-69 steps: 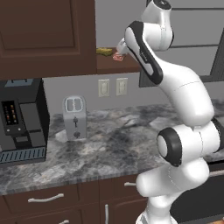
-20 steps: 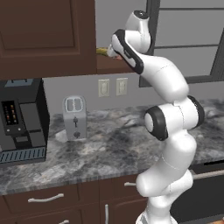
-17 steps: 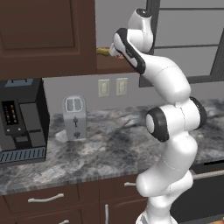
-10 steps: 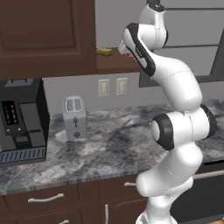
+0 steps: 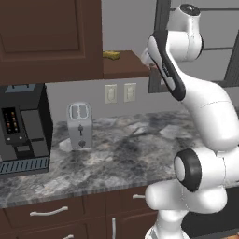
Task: Locate and retrieve the sponge and bar soap from the cabinet. Place them next to the sink.
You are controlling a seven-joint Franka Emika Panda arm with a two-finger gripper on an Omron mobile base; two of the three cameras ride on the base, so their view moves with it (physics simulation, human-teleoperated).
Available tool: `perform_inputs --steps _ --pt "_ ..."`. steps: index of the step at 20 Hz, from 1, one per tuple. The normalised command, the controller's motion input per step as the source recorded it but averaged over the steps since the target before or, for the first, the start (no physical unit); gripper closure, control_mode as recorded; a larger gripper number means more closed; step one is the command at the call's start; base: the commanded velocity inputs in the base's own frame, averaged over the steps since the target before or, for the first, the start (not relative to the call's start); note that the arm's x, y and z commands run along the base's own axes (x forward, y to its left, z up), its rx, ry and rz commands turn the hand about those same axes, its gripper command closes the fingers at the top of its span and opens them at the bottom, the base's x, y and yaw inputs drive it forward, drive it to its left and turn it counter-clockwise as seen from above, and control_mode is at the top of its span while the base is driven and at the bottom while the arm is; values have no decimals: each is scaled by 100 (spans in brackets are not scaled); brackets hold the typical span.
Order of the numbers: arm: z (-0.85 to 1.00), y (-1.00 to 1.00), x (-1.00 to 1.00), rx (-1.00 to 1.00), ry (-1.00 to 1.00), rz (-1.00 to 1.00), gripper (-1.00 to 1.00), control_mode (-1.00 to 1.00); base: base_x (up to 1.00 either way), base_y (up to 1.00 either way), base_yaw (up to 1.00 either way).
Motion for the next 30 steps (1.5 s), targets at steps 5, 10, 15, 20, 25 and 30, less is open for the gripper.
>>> perform_inputs --steps 5,10,15,20,25,30 --pt "-14 -7 -100 2 -3 -11 100 -100 0 0 0" --pt "-28 3 -85 3 -2 -15 100 -100 0 0 0" --pt "-41 7 -58 5 0 -20 100 -100 0 0 0" --pt "-35 1 -35 3 4 -19 100 -100 0 0 0" --pt "-1 0 -1 0 0 0 100 -100 0 0 0" --pt "-13 -23 -7 2 0 -7 100 -100 0 0 0"
